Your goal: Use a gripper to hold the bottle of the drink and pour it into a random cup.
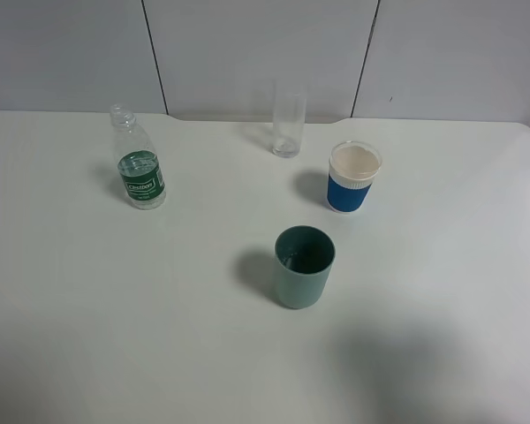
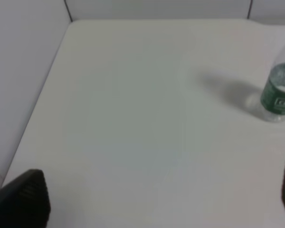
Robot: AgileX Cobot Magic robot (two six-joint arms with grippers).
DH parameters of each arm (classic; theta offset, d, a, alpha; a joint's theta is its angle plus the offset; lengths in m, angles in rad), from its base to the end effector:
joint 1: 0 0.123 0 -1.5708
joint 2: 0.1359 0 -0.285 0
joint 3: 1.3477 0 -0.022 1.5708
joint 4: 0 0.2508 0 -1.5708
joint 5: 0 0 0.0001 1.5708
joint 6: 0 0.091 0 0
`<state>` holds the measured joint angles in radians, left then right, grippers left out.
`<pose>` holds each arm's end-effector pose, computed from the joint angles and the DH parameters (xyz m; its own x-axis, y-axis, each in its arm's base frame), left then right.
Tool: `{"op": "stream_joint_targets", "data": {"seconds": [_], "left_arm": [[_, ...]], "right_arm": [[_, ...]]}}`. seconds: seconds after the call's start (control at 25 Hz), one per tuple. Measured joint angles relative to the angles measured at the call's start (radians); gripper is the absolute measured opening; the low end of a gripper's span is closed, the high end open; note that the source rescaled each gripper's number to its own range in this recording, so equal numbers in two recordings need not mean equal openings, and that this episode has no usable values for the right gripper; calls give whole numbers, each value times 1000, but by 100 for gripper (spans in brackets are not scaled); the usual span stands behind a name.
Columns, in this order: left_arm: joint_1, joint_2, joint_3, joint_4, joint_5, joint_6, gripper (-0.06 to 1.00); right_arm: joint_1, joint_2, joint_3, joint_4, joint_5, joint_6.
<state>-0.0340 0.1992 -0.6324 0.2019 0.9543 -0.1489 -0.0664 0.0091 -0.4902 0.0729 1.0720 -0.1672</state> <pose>0.0198 0.0142 0.3235 -0.4076 -0.0168 -0.9130 -0.1282 0.9910 0.0390 -0.0025 0.0060 0.2739 -0.4778 -0.1001 -0.8727 -0.0532 0.9950 -0.0850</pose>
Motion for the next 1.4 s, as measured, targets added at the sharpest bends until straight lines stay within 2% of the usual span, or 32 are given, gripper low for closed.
{"op": "stream_joint_targets", "data": {"seconds": [0.2,0.68,0.88,1.16,1.4], "left_arm": [[0,-66,0,3,60,-4,99],[0,-202,86,42,94,-82,99],[0,-204,111,-2,100,-76,100],[0,-204,119,-75,107,-19,100],[0,-204,119,-92,107,2,100]], "right_arm": [[0,0,0,0,0,0],[0,0,0,0,0,0],[0,0,0,0,0,0],[0,0,0,0,0,0],[0,0,0,0,0,0]]}}
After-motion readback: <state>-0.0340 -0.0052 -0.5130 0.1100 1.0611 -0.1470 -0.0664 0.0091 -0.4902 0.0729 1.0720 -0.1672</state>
